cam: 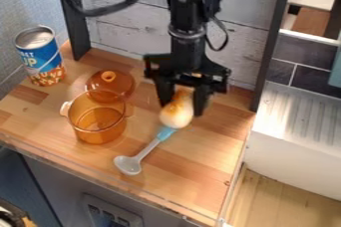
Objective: Move the bread to the right side of the blue spoon
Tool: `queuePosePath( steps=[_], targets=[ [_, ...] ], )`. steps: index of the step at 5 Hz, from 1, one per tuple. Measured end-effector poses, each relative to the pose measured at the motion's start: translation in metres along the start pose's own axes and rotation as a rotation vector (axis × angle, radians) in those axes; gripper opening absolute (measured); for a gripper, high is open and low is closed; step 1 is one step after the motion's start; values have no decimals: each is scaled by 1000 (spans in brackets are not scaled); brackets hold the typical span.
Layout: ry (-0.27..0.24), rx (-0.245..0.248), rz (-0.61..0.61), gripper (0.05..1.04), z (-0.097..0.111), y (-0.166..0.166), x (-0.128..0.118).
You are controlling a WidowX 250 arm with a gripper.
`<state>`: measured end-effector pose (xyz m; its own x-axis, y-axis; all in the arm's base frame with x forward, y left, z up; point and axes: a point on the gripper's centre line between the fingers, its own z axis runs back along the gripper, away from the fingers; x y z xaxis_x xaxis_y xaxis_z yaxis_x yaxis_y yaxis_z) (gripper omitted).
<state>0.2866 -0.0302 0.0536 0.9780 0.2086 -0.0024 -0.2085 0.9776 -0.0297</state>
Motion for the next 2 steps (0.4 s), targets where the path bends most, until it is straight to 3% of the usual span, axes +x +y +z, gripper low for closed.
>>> queuePosePath(
  steps=[1,2],
  targets=[
    [25,-36,78,642,-14,-18,-5],
    [43,-41,174,642,-29,-21,-6]
  ],
)
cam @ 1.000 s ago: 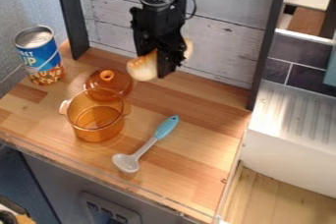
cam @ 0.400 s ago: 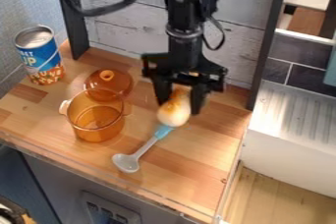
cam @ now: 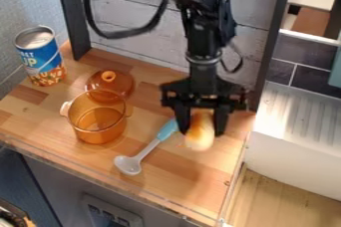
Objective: Move the bread to the right side of the blue spoon
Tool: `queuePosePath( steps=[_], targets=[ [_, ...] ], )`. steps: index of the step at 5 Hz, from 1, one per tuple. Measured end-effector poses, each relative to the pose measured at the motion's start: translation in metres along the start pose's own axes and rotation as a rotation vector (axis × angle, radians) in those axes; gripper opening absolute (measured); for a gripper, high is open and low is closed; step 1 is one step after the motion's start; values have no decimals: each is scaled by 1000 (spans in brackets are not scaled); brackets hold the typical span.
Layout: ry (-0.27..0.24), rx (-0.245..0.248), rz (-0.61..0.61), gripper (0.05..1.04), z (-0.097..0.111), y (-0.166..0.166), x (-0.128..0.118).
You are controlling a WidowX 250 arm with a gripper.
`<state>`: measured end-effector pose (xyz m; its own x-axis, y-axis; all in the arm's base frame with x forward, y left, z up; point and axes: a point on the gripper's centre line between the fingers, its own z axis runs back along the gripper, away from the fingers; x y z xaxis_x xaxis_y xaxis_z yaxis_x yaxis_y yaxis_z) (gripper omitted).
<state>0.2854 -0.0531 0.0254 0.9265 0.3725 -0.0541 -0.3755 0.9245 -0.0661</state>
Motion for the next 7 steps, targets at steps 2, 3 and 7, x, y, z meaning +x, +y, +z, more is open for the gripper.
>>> queuePosePath(
  steps=[2,3,7],
  targets=[
    [9,76,33,642,-41,-1,-1],
    [-2,104,40,642,-57,4,3],
    [3,158,52,1005,-58,21,0]
  ],
)
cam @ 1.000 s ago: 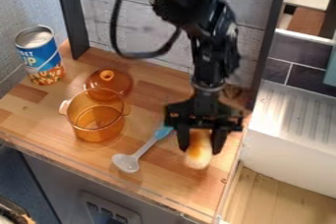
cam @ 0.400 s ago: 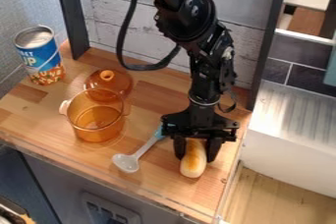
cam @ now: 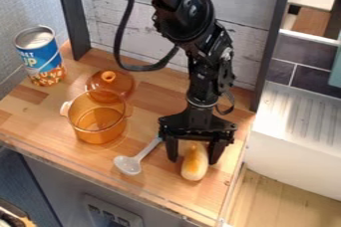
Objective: Move the bread to the right side of the blue spoon
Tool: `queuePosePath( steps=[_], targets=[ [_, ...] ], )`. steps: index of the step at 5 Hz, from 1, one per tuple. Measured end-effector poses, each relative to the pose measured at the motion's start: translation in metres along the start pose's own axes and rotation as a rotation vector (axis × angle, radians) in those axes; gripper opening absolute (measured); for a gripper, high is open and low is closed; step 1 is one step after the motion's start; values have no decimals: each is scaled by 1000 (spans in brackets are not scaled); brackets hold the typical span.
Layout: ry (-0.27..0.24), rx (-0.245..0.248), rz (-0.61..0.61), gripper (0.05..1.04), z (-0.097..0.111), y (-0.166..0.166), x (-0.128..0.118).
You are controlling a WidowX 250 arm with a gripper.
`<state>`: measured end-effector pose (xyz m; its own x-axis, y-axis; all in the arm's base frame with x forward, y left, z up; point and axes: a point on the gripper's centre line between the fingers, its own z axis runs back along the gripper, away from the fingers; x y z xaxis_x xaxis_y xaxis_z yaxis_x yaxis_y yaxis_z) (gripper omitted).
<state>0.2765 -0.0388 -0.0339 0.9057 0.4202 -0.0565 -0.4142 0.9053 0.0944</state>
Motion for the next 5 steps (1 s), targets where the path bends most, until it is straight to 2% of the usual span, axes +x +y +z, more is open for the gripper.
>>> queuePosePath(
  steps=[1,2,3,5],
  targets=[
    [-57,-36,10,1001,25,11,8],
    [-83,-86,7,1001,56,18,7],
    [-132,-138,-16,1001,86,23,9],
    [-133,-138,-20,1001,86,24,9]
  ],
)
